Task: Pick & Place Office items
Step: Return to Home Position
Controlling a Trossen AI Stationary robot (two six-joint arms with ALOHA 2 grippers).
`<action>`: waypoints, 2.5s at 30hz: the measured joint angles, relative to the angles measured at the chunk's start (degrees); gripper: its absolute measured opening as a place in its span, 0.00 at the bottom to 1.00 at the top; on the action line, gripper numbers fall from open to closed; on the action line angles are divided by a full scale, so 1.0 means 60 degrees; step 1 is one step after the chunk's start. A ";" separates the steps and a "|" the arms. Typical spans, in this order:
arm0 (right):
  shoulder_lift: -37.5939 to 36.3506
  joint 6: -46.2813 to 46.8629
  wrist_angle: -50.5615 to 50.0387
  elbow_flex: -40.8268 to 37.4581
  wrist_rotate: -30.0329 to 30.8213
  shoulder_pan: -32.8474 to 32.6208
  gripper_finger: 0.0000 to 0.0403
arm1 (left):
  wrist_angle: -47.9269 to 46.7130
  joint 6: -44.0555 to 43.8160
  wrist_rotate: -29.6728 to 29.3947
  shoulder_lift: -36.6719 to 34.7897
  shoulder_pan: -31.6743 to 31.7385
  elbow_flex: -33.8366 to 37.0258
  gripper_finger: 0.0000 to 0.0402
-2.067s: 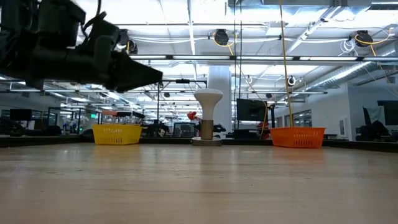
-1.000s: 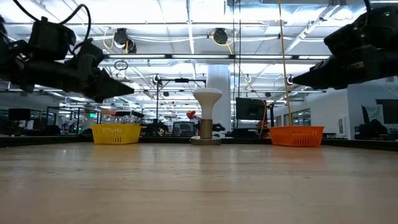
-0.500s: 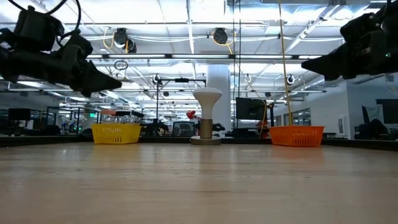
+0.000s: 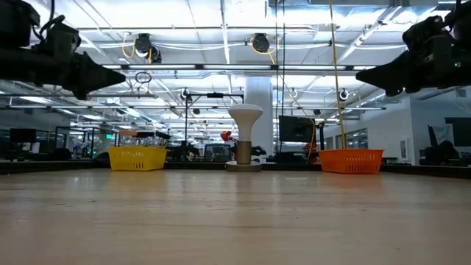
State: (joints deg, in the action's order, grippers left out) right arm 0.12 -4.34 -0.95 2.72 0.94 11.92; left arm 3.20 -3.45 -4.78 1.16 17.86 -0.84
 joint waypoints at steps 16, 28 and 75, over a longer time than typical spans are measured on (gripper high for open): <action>0.0027 0.0218 -0.0057 -0.0007 0.2070 0.0022 0.00 | -0.0168 0.0214 -0.1333 0.0021 -0.0472 -0.0022 0.05; 0.0055 0.0388 0.0221 -0.0007 0.2079 0.0018 0.00 | 0.0197 -0.0313 -0.1238 0.0179 -0.0476 0.0007 0.05; 0.0051 0.0357 0.2120 -0.0007 0.2082 0.0018 0.00 | 0.0233 -0.0218 -0.1216 0.0179 -0.0476 0.0000 0.09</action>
State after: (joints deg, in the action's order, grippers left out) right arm 0.43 -2.20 11.77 2.68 13.43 12.03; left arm 4.60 -4.75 -12.08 2.24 15.00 -0.84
